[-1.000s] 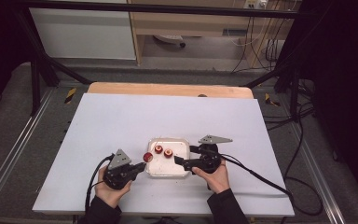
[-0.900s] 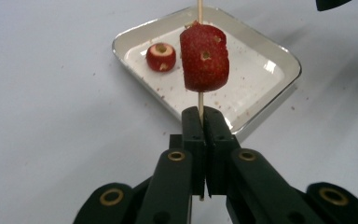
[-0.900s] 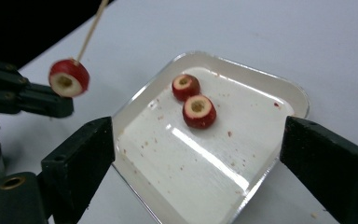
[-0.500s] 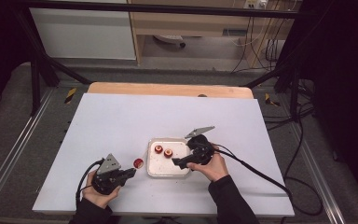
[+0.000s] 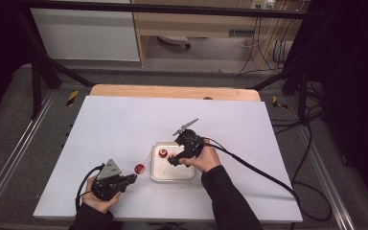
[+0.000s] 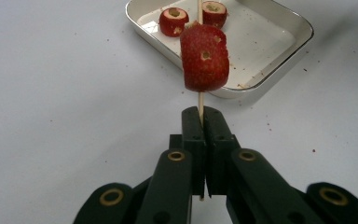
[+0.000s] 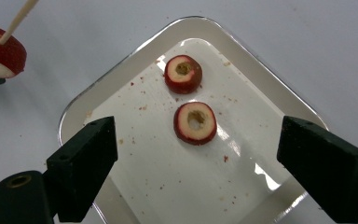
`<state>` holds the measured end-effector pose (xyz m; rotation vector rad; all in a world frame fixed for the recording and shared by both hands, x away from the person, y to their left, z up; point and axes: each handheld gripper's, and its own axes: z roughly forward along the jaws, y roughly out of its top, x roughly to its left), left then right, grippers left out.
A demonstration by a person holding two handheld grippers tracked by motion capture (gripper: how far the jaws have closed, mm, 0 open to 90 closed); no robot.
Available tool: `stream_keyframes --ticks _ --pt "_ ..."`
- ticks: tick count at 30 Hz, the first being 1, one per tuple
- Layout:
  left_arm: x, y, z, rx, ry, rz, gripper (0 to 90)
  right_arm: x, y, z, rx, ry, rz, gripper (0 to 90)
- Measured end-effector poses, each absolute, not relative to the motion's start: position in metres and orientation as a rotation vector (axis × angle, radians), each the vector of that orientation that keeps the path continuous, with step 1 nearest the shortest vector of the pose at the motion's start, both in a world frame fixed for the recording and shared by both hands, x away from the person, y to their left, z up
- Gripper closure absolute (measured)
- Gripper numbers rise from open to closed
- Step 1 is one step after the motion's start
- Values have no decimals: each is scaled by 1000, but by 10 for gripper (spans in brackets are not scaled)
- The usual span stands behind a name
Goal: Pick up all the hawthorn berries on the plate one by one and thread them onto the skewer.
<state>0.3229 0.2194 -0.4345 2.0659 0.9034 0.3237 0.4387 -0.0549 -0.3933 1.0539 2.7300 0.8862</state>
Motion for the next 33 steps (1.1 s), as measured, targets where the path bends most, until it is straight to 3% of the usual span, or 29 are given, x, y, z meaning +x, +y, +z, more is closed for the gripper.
stream_keyframes --ticks 18,33 --pt "324 220 -435 2068 912 322 883 463 -34 -405 1095 2862 710 421" --pt "324 219 -436 2077 908 324 883 470 -33 -413 1152 2903 665 578"
